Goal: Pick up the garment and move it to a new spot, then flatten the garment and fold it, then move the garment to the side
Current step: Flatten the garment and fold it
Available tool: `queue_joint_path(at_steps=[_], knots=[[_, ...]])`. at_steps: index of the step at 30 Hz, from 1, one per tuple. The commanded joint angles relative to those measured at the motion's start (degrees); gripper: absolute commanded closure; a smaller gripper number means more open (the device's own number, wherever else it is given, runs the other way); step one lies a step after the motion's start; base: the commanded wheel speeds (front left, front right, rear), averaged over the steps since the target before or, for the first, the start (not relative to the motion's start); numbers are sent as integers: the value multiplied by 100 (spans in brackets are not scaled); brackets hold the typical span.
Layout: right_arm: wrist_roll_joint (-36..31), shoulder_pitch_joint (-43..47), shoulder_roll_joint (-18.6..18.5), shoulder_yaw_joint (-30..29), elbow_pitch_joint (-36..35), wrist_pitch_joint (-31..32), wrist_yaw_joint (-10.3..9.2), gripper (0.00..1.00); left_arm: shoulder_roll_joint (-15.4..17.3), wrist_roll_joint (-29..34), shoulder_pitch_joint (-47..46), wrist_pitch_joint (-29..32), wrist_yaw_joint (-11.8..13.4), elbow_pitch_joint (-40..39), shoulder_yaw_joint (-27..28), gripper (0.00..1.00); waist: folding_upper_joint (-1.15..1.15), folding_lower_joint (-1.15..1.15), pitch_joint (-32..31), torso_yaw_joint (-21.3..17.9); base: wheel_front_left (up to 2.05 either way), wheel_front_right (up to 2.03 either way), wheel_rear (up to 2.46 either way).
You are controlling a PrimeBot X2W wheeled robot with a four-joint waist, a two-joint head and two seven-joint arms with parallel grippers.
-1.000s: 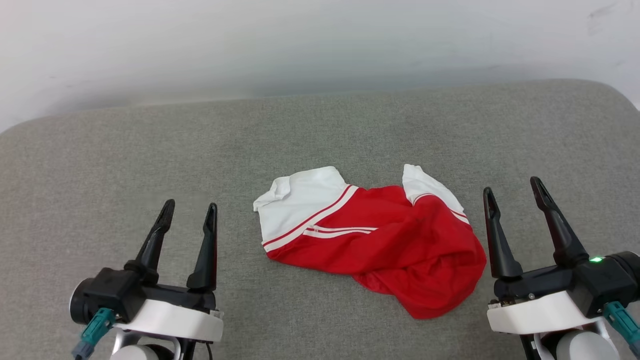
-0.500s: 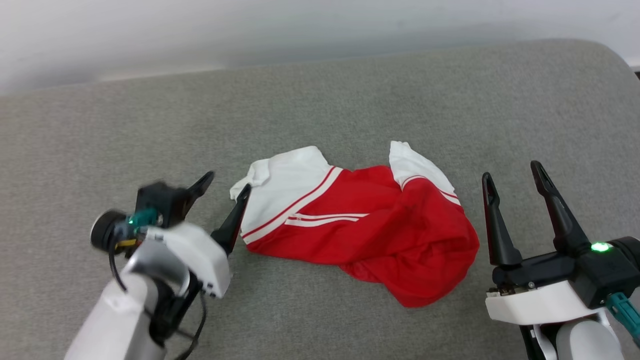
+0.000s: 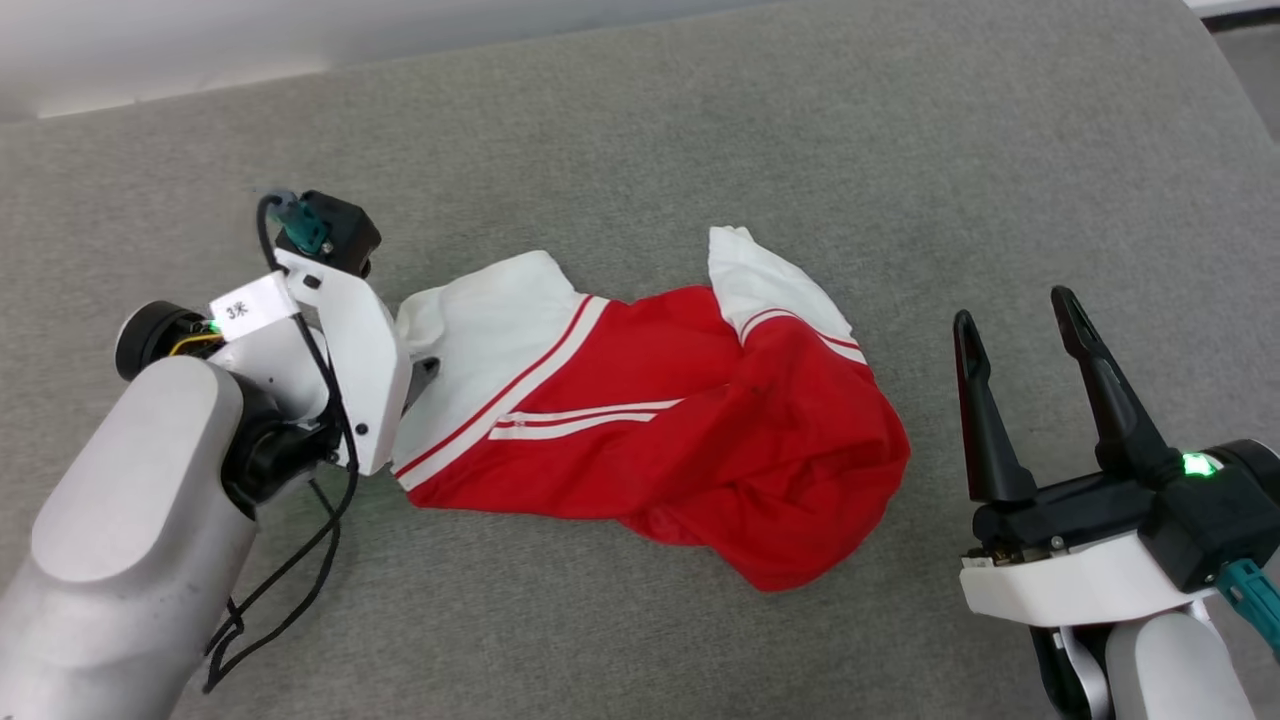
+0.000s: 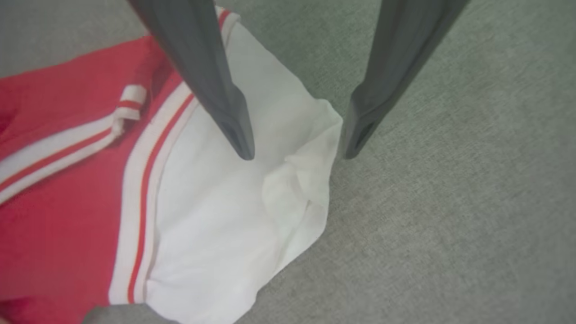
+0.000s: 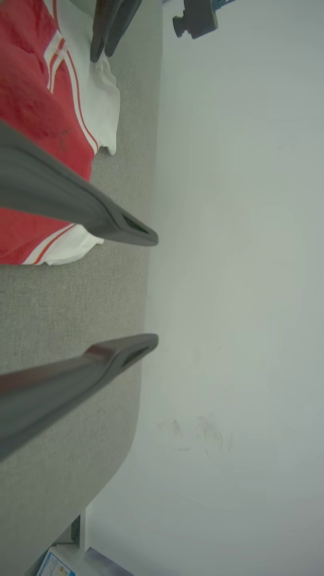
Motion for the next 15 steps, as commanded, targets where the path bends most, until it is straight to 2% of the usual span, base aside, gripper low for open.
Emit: queue_joint_path(at_steps=[1, 3, 8, 9, 10, 11, 15], knots=[[21, -52, 9, 12, -8, -14, -2, 0, 31, 48, -98, 63, -2, 50, -53, 0, 0, -1, 104, -110, 0, 0, 0], [55, -73, 9, 39, -5, -14, -2, 0, 105, 91, -184, 195, -2, 215, -140, 0, 0, -1, 168, -176, 0, 0, 0], [111, -89, 9, 56, -1, -14, -2, 0, 60, -1, -140, 370, -1, 640, -234, 0, 0, -1, 244, -255, 0, 0, 0], [110, -93, 9, 56, -1, -14, -2, 0, 55, -5, -101, 388, -1, 715, -249, 8, 0, -1, 249, -257, 0, 0, 0], [107, -93, 9, 47, -3, -14, -2, 0, 43, -39, -70, 388, 10, 776, -244, 39, 0, -1, 252, -252, 0, 0, 0], [109, -88, 9, 37, -2, -14, -2, 0, 25, -67, -46, 360, 23, 828, -230, 100, 0, -1, 252, -239, 0, 0, 0], [51, -69, 8, 40, 21, -14, -2, 0, -35, -135, -15, 47, 102, 928, -79, 100, 0, -1, 186, -122, 0, 0, 0]])
